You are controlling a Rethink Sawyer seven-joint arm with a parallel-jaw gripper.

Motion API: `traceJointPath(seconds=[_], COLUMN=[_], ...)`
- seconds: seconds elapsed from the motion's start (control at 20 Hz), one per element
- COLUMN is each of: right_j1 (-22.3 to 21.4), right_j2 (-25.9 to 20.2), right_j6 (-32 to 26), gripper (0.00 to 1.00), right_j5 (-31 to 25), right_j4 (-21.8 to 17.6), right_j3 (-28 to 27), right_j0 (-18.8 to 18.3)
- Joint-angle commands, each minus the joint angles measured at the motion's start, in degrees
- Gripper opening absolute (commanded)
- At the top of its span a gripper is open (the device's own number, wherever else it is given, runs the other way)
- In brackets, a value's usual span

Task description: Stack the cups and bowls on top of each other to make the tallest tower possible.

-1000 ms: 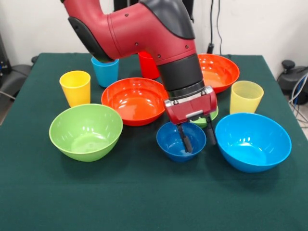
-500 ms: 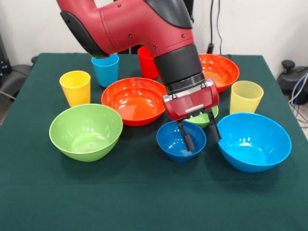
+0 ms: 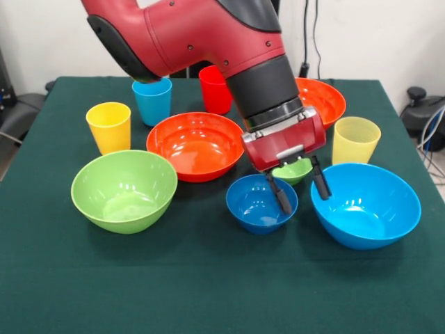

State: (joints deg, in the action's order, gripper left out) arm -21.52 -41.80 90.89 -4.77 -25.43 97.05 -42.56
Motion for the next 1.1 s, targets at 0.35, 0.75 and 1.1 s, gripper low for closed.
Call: traceJointPath(seconds=[0.35, 0.75, 1.1], right_j1=[5.42, 4.85, 3.22], right_j2=[1.70, 3.38, 7.24], right_j6=[-4.00, -2.15, -0.73], gripper=[1.00, 1.00, 1.00], right_j5=[-17.17, -18.38, -18.82], right_j4=[-1.97, -2.78, -4.16], right_j3=[-0.61, -1.46, -2.98], right_j0=[3.93, 5.33, 8.26])
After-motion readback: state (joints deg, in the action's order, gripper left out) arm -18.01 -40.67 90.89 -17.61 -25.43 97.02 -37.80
